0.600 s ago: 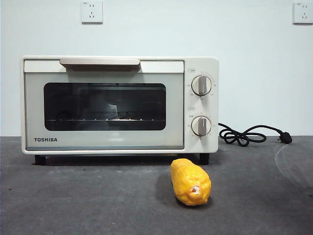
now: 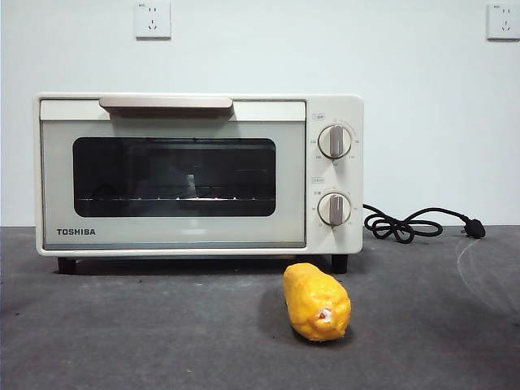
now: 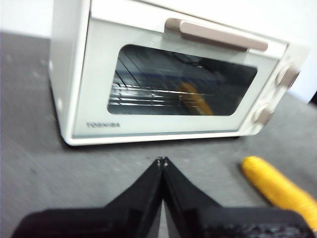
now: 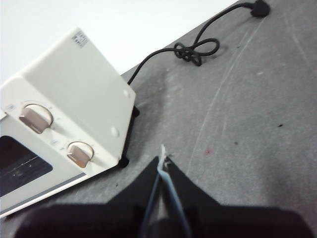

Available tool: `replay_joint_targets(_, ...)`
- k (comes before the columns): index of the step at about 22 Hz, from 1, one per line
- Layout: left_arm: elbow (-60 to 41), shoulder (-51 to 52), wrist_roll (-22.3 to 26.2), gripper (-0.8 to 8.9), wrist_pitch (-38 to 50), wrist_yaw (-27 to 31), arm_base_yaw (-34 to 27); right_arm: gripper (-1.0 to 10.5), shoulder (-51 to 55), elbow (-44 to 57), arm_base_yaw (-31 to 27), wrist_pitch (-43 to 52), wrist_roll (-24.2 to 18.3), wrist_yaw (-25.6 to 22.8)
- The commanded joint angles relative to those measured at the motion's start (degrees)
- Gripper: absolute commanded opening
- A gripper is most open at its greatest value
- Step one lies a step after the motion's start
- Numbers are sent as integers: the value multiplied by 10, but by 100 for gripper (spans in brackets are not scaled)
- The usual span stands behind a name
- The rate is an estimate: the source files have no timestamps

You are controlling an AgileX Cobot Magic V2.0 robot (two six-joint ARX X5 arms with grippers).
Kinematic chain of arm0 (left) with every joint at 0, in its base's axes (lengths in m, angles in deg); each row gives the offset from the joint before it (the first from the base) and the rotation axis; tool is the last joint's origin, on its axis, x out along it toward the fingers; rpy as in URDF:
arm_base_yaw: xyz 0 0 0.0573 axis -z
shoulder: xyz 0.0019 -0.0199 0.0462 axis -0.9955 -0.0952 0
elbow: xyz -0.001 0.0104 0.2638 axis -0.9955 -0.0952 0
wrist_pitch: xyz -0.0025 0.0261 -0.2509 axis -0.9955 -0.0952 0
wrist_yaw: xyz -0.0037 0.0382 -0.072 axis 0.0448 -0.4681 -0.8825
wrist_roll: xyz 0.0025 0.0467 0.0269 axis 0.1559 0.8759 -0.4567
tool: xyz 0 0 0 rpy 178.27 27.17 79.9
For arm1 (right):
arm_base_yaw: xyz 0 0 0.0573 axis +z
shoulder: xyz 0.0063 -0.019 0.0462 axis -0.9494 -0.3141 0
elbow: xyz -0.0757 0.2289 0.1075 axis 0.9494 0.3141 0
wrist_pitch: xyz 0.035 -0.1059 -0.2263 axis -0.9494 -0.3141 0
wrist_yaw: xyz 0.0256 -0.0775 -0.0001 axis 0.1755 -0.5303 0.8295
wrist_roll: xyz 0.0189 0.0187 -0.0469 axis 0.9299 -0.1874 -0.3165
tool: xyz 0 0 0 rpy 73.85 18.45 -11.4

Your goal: Take the corn from the table,put the corn in the oven

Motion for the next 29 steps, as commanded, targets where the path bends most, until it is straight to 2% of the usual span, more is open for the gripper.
replay_joint_targets(1, -4, -2, -87, -1, -3, -13, 2, 1, 0, 5, 1, 1, 9, 4)
replay_joint_targets(20, -4, -8, -86, -2, -3, -14, 2, 1, 0, 5, 0, 2, 4, 11)
replay_joint_targets(24, 0, -8, -90, -4, -3, -14, 2, 1, 0, 4, 0, 35, 5, -14)
replay_joint_targets(29, 26, -12, -95, -5, -4, -41, 2, 0, 0, -3, 0, 108, 28, -13)
